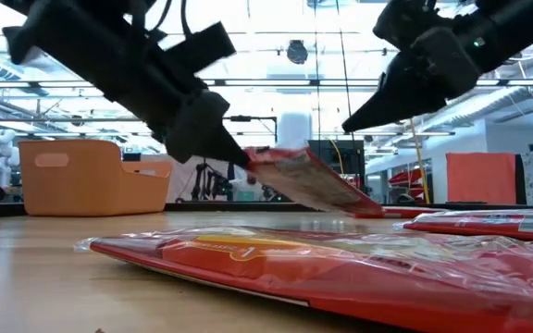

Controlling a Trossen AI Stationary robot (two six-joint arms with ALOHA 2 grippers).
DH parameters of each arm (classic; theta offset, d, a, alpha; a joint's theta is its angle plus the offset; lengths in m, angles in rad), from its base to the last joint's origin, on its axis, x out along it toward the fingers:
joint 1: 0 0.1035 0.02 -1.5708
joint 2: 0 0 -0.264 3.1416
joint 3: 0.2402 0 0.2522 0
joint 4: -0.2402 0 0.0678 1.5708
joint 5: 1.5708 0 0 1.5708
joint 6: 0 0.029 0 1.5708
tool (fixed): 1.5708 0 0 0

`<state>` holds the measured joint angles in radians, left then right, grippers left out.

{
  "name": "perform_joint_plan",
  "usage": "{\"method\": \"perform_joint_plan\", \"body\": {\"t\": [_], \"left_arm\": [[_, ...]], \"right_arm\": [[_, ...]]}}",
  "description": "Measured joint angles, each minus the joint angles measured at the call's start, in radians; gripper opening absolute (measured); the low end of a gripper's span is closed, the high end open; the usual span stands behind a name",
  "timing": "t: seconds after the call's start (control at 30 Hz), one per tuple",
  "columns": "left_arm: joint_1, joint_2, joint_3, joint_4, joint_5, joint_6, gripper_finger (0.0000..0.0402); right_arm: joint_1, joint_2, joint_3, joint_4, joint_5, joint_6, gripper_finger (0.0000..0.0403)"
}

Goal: Sort popcorn bags into baskets
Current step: Put the red popcorn bag into the orange bin

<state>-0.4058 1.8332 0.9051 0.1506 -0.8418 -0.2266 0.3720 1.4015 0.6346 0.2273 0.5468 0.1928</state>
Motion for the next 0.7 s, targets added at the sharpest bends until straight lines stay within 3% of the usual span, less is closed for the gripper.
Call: {"method": "perform_joint_plan", "body": {"t": [0.13, 0.27, 0.47, 0.6, 0.7], "left_arm": [[-0.033, 0.0, 0.0, 0.03, -0.078, 0.015, 0.0003], [-0.039, -0.001, 0.0, 0.07, -0.086, 0.015, 0.0003], [-0.036, -0.002, 0.001, 0.093, -0.083, 0.004, 0.0003], [-0.036, -0.002, 0.001, 0.108, -0.058, 0.004, 0.0003], [-0.034, -0.002, 0.002, 0.117, -0.026, -0.006, 0.0003]], "right_arm": [[0.024, 0.015, 0.0, 0.003, -0.002, -0.068, 0.0127], [0.058, 0.076, 0.0, 0.017, 0.012, -0.181, 0.0172], [0.125, 0.199, -0.001, 0.143, 0.182, -0.397, 0.0232], [0.137, 0.282, -0.001, 0.293, 0.294, -0.57, 0.0242], [0.133, 0.336, -0.001, 0.378, 0.316, -0.653, 0.0229]]}}
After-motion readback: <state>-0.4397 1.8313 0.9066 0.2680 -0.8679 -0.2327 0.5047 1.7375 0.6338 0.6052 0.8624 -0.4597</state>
